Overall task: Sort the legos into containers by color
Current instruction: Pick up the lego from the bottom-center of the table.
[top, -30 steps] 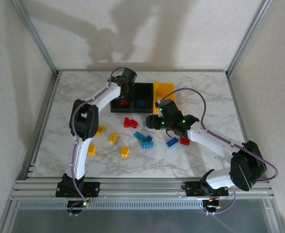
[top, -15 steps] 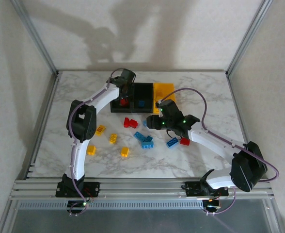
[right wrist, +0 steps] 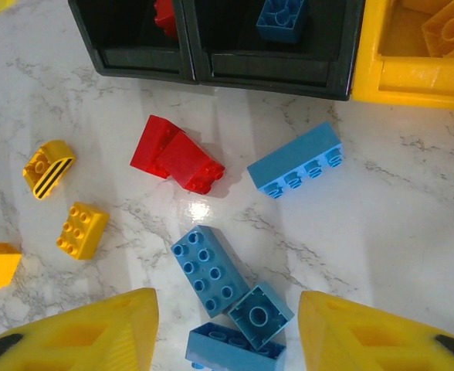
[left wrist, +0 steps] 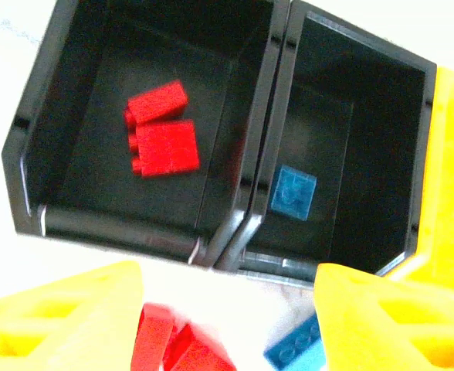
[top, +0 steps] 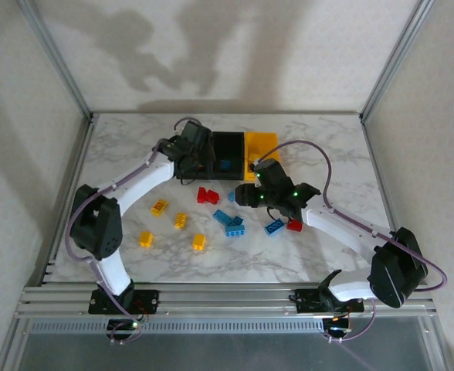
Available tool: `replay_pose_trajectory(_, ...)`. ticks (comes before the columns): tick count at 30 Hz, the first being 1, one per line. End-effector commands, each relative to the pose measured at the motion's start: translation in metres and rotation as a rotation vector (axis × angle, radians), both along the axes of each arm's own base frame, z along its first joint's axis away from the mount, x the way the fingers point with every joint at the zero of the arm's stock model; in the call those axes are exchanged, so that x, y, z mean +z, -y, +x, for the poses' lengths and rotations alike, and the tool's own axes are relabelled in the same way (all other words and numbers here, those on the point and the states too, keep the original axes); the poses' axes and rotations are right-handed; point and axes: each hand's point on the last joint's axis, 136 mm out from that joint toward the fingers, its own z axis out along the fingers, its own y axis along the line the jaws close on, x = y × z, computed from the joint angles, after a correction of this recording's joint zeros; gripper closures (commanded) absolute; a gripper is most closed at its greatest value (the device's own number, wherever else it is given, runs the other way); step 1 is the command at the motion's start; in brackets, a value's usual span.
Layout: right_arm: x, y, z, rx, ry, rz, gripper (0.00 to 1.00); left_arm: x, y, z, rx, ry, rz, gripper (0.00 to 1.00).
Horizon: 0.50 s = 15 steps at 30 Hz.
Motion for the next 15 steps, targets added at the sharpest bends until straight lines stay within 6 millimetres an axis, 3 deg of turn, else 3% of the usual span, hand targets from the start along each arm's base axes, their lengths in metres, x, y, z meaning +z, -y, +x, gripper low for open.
replay_pose_trajectory(1, 0.0, 0.006, -0.001, -0.011, 0.006, -0.023, 0.48, -0.004, 0.004, -0.026, -0.064, -0.006, -0.019, 0.41)
replay_pose_trajectory(7, -0.007, 0.003, 0.0, -0.013, -0.022, -0.028, 0.48, -0.012, 0.004, -0.069, -0.088, -0.001, -0.037, 0.41)
replay_pose_trajectory(15, -0.024, -0.001, -0.001, -0.015, -0.093, -0.047, 0.45, -0.043, 0.009, -0.104, -0.114, -0.076, -0.048, 0.41)
